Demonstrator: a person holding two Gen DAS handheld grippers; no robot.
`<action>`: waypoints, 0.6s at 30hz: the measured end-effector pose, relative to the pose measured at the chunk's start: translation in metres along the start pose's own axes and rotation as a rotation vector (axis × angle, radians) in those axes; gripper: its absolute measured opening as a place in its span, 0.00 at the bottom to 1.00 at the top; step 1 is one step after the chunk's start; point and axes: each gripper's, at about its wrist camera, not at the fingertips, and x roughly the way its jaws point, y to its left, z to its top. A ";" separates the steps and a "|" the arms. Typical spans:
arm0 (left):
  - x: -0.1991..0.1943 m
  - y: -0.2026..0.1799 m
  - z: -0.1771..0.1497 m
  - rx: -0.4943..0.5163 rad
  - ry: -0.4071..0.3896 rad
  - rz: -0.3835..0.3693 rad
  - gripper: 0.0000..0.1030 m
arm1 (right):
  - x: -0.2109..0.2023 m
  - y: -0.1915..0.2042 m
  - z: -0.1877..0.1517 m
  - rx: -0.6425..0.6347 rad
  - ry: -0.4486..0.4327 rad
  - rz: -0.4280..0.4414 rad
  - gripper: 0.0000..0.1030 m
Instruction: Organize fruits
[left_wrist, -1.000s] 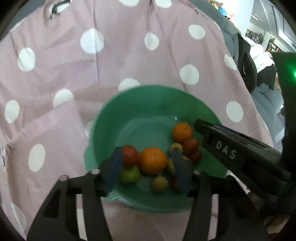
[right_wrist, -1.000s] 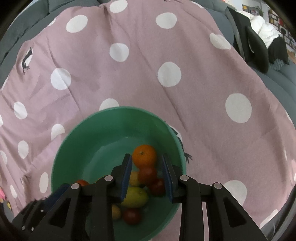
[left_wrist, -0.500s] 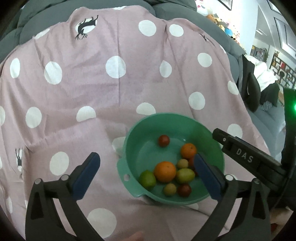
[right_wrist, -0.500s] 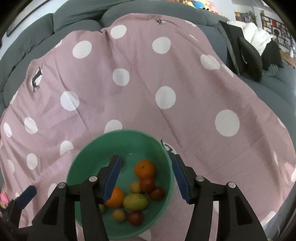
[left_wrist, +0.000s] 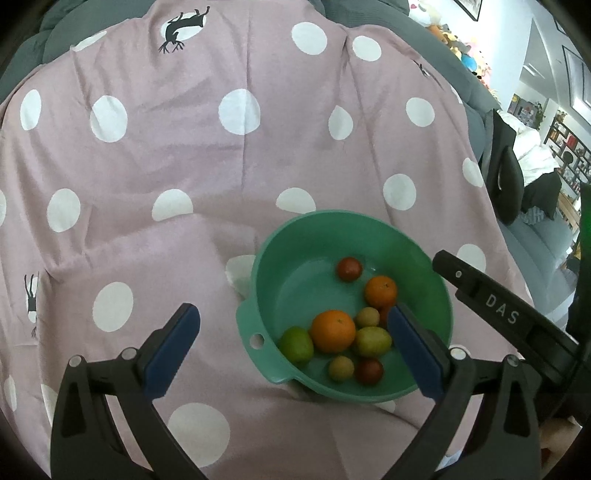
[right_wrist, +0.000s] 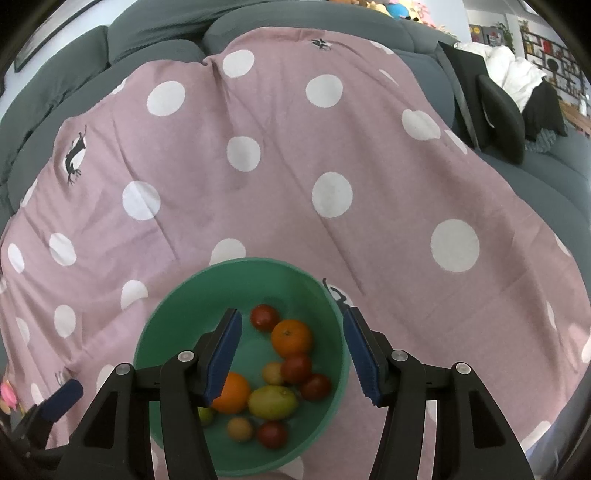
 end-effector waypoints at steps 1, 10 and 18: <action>0.000 0.000 0.000 0.000 0.000 0.003 0.99 | 0.000 0.000 0.000 -0.001 0.000 0.000 0.56; -0.001 0.003 0.001 -0.001 -0.002 0.000 0.99 | -0.001 0.002 -0.002 -0.007 -0.003 0.000 0.56; -0.001 0.006 0.000 -0.003 -0.003 -0.007 0.99 | -0.002 0.004 -0.002 -0.012 -0.004 -0.003 0.56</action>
